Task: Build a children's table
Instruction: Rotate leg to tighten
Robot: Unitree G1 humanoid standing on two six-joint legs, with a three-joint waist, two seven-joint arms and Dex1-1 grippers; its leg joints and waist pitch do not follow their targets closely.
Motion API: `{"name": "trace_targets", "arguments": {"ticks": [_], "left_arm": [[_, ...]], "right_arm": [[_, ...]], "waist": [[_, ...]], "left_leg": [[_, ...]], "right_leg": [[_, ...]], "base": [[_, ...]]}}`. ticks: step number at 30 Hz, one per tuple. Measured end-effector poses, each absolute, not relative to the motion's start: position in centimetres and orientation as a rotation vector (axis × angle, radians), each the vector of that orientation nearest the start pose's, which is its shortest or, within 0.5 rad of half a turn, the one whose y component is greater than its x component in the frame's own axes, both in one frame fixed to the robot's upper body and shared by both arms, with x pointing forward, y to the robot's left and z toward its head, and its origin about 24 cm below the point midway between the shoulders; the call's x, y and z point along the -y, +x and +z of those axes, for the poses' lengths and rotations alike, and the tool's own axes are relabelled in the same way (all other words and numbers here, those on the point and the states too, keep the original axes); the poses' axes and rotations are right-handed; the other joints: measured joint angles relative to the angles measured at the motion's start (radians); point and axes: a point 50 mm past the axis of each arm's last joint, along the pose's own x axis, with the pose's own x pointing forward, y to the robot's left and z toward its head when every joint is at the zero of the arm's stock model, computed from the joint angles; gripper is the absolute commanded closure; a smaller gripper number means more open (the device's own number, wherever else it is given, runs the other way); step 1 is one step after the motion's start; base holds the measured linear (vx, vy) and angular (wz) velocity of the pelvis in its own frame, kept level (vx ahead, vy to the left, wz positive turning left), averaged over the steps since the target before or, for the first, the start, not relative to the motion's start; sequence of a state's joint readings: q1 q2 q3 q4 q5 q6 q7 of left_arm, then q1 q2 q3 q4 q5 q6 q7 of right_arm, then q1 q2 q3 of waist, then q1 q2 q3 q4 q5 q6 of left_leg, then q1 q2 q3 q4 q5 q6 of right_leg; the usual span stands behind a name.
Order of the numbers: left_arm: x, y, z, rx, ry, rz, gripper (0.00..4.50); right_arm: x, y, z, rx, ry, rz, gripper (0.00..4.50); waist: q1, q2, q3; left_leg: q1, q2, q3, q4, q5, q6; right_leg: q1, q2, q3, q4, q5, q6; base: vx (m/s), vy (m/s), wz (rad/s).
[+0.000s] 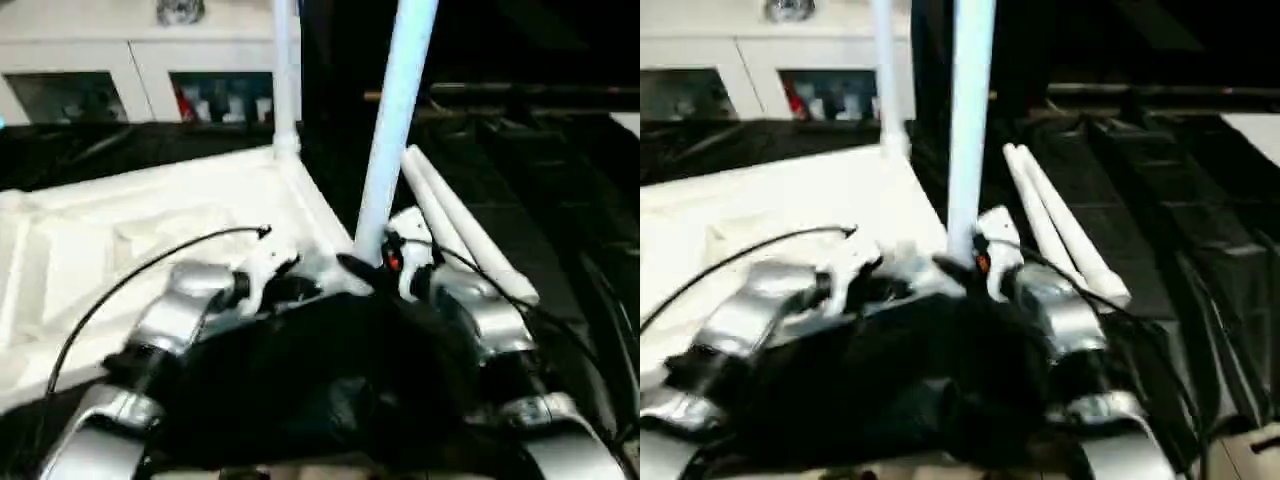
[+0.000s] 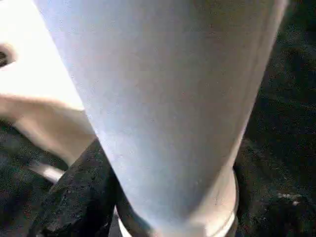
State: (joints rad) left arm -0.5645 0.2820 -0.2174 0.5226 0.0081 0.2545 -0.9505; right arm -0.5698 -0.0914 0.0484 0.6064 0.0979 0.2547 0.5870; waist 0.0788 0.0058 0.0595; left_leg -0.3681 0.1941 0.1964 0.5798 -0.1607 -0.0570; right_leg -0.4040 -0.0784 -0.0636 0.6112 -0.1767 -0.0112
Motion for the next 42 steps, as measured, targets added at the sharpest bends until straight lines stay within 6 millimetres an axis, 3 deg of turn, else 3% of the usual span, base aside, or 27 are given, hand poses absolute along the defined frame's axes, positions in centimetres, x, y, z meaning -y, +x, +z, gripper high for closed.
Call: {"name": "trace_targets", "arguments": {"ticks": [2, 4, 7, 19, 29, 33, 42], "left_arm": [[-11.2, 33.0, 5.0, -0.414, 0.28, -1.019, 4.5], [-10.9, 33.1, 5.0, -0.408, 0.282, -1.005, 4.5], [-10.9, 33.1, 5.1, -0.401, 0.286, -1.016, 4.5], [-12.1, 32.1, 5.1, -0.388, 0.318, -1.126, 4.5], [-13.7, 30.4, 5.4, -0.396, 0.334, -1.328, 4.5], [-14.8, 29.5, 5.5, -0.416, 0.331, -1.389, 4.5], [-15.3, 29.2, 5.5, -0.431, 0.326, -1.422, 4.5]], "right_arm": [[9.4, 34.6, 4.4, -0.319, 0.015, 0.616, 1.8], [9.4, 34.8, 4.4, -0.31, 0.007, 0.591, 1.24], [9.4, 34.8, 4.4, -0.301, 0.007, 0.6, 1.05], [10.5, 33.4, 4.4, -0.293, -0.058, 0.864, 0.01], [13.2, 30.9, 5.3, -0.341, -0.145, 1.206, 0.01], [13.1, 29.9, 5.4, -0.355, -0.129, 1.316, 0.01], [13.1, 29.6, 5.7, -0.357, -0.126, 1.353, 0.76]], "waist": [[-0.001, 0.0, 0.0], [0.0, 0.0, 0.0], [0.005, 0.0, 0.0], [0.009, 0.001, 0.0], [0.024, 0.002, 0.001], [0.025, 0.002, 0.001], [0.029, 0.002, 0.001]], "left_leg": [[0.0, 0.0, 0.0, 0.0, 0.0, 0.0], [0.0, 0.0, 0.0, 0.0, 0.0, 0.0], [-0.001, 0.0, 0.0, -0.001, 0.0, 0.0], [-0.001, 0.0, 0.0, -0.001, 0.0, 0.0], [-0.003, 0.0, 0.0, -0.001, 0.0, 0.0], [-0.004, 0.001, 0.0, -0.001, 0.0, 0.0], [-0.004, 0.001, 0.0, 0.0, 0.0, 0.0]], "right_leg": [[0.0, 0.0, 0.0, 0.0, 0.0, 0.0], [0.0, 0.0, 0.0, 0.0, 0.0, 0.0], [0.0, 0.0, 0.0, 0.0, 0.002, -0.004], [-0.001, 0.0, 0.0, -0.001, 0.002, -0.003], [-0.001, 0.0, 0.0, -0.001, 0.001, -0.002], [-0.002, 0.0, -0.001, -0.001, 0.001, -0.002], [-0.002, 0.0, -0.001, 0.0, 0.001, -0.002]], "base": [[0.0, 0.0, 0.0], [0.0, 0.0, 0.0], [0.0, 0.0, 0.0], [0.0, 0.0, 0.0], [0.0, 0.0, 0.0], [0.0, 0.0, 0.0], [0.0, 0.0, 0.0]]}}
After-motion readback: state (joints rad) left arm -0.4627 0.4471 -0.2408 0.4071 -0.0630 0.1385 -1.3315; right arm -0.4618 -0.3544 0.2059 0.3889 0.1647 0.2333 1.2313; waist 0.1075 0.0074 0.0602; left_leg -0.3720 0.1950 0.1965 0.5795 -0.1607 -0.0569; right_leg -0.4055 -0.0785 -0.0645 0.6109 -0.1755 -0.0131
